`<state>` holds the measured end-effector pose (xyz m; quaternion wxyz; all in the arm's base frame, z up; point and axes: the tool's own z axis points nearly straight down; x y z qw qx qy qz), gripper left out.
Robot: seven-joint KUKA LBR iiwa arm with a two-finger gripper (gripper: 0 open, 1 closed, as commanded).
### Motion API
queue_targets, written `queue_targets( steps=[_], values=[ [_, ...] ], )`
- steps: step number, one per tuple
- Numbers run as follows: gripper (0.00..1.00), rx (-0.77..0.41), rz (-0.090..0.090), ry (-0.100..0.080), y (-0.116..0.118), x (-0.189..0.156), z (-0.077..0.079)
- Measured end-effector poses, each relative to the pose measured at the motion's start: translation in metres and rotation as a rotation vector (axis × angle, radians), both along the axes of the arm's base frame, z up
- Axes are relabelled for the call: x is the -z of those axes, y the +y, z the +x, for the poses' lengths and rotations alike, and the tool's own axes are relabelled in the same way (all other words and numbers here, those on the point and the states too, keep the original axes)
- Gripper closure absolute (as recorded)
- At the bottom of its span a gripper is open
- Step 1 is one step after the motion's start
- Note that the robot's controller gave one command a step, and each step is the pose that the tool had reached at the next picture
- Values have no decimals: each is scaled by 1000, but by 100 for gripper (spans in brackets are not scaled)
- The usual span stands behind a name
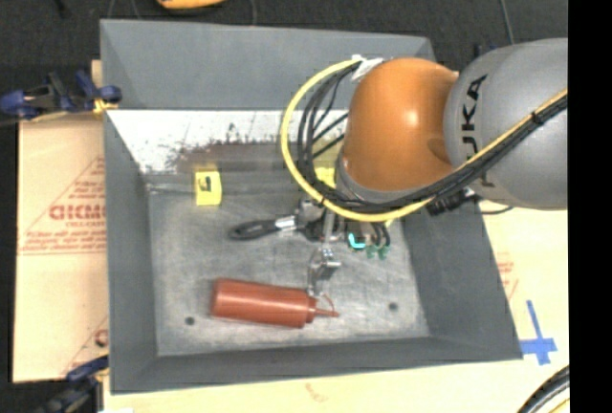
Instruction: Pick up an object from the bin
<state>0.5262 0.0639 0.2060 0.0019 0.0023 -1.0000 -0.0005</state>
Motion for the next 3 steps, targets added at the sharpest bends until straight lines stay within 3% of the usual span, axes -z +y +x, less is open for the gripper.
queue_targets(
  steps=[1, 2, 3],
  values=[
    [0, 2, 0, -7, 0, -3, 2],
    [0, 34, 1, -11, 25, 70, -22],
    [0, 86, -1, -2, 37, 71, -43]
  ],
)
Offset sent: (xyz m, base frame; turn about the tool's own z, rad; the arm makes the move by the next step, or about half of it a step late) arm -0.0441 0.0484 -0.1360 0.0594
